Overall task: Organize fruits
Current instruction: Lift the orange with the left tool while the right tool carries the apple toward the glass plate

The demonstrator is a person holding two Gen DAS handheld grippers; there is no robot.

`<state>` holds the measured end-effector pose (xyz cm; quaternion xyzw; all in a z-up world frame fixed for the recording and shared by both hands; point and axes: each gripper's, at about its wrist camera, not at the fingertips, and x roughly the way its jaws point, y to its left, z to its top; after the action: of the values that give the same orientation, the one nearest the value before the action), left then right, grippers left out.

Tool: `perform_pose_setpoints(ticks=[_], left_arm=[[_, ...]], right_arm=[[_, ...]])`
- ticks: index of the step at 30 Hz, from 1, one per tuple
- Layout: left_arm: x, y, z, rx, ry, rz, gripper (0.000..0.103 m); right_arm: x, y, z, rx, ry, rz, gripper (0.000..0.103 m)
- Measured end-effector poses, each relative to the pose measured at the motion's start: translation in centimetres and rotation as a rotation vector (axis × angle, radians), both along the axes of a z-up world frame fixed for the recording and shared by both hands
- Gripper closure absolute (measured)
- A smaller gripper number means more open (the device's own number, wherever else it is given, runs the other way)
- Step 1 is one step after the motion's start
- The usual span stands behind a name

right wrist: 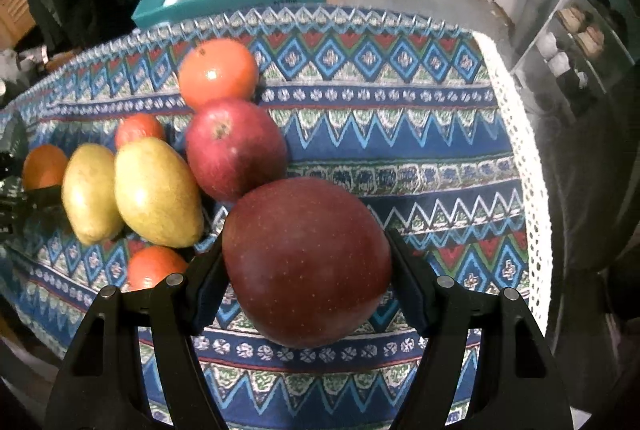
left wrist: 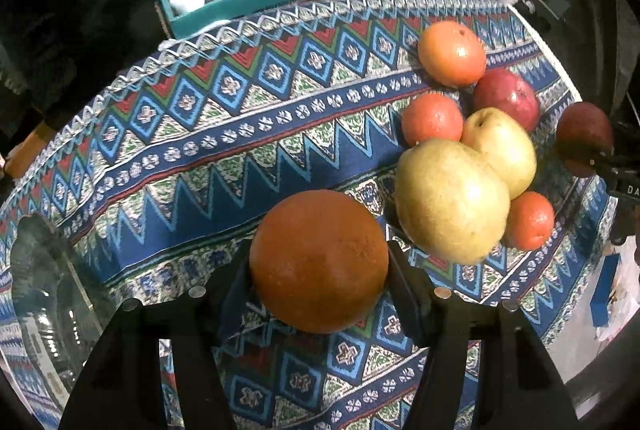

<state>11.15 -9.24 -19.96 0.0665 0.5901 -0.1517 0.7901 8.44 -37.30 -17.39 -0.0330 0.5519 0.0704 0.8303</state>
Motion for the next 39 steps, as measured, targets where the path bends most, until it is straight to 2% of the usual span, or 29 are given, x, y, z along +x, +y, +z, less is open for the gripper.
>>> perform_pose_setpoints(ticks=[7,12,18,26,39], left_arm=[[-1.4,1.2,3.1,-0.061,-0.05,0.024,0.039],[-2.2,1.1,4.7,-0.061,-0.093,0.022,0.039],[-3.9,1.3,6.9,-0.097,-0.129,0.02,0.039],[-5.7,1.4,9.3,-0.103,-0.18,0.01,0.039],[-7.9,5.0,13.1,-0.119,-0.249,0.053,0.039]], right_arm=[[-0.9,1.4,2.3,0.004,-0.065,0.018,0.03],[-1.2,2.5,3.6,0.008,-0.103,0.031,0.03],[-1.7,3.8,5.8,0.04,-0.156,0.051,0.03],[-2.0,6.2,8.2,0.07,-0.209,0.092,0.03],[-2.9,11.0,12.4,0.138,-0.278,0.176,0.03]])
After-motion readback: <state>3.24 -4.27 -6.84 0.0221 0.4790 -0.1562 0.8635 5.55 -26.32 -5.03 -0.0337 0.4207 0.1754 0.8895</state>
